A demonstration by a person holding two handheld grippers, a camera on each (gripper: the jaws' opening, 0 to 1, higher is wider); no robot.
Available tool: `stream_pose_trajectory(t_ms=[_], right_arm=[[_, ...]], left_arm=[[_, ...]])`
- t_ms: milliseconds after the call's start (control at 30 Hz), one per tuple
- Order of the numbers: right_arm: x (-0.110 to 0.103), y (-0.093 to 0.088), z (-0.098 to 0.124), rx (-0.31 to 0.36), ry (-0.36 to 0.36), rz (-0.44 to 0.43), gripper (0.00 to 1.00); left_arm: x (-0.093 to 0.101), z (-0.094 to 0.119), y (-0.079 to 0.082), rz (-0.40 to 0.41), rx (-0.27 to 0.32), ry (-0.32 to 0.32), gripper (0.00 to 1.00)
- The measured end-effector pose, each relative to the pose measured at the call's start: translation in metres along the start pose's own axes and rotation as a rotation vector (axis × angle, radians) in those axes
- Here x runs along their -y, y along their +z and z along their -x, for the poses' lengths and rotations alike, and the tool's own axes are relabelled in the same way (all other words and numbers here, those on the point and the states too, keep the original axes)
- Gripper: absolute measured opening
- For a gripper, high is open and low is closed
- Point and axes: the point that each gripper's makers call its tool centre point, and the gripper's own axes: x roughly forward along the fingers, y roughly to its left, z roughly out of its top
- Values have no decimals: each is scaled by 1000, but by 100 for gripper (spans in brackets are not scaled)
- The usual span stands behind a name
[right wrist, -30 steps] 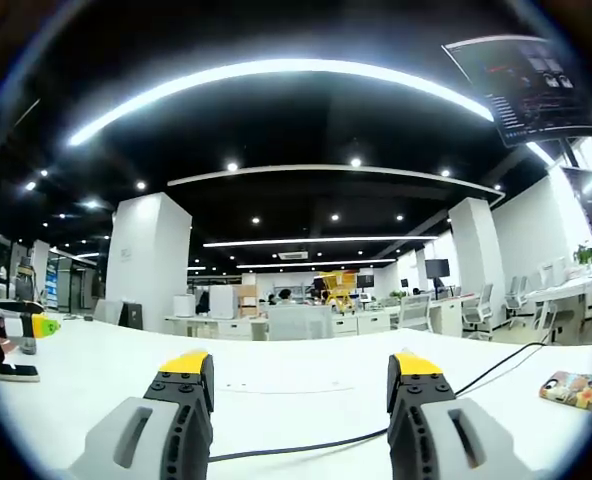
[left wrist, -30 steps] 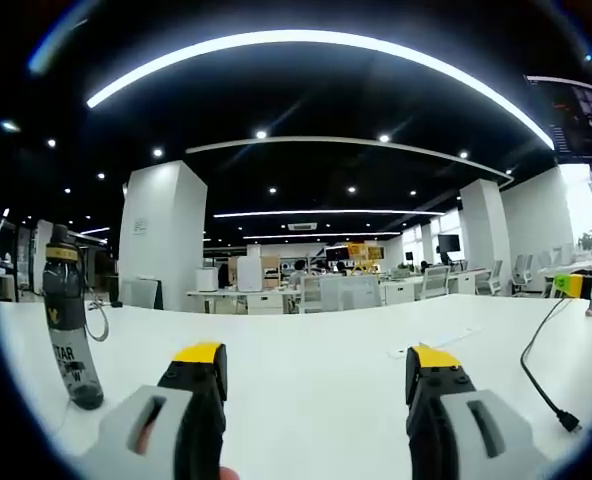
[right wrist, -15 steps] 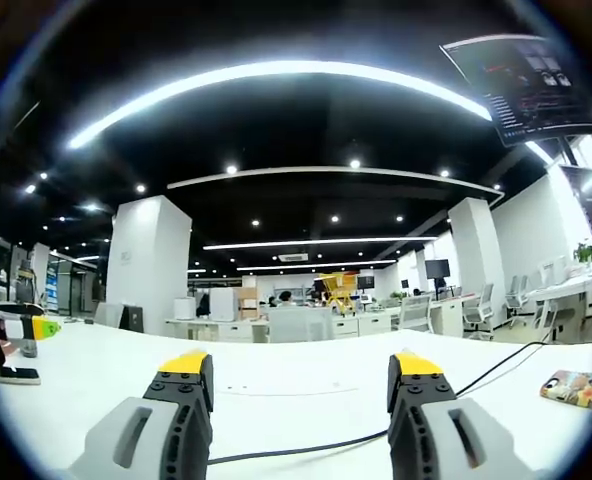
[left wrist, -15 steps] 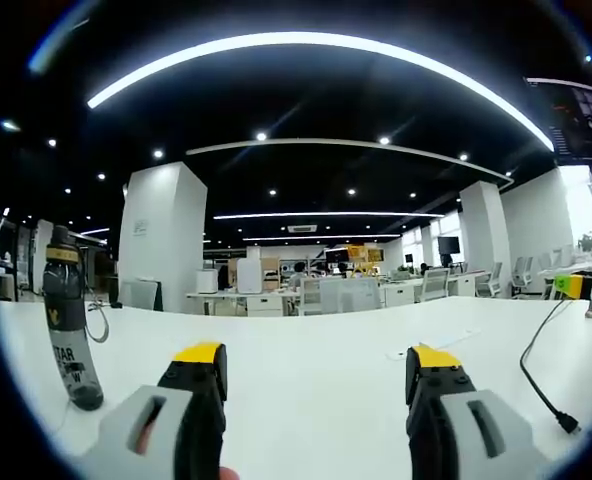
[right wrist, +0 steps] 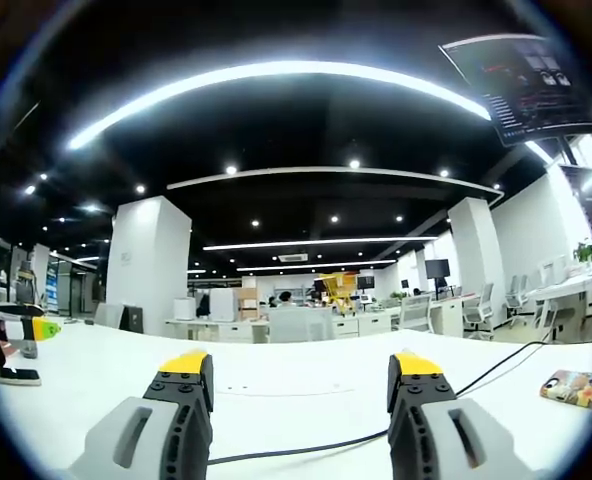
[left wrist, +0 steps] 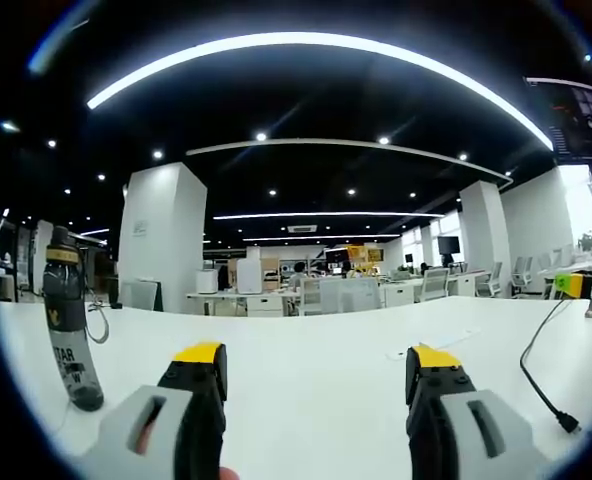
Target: Find the data cable on the table. Grasp the USB connector end of the cable and insert it into the USB port on the table
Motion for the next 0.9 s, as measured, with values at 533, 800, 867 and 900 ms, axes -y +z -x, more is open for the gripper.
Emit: stream_pose_trajectory(t_ms=[533,800,867,900], right_arm=[[1,1,0,8,2,-22,71],[1,1,1,8,1,-24,71],[1,1,1,7,2,-24,71],[0,1,1,8,2,-23,71]], left_arm=[[0,0,0,4,5,-1,73],[0,0,0,1,2,-2,73],[0,0,-1,0,1,-2,73],[0,0,0,0,1,-3,73]])
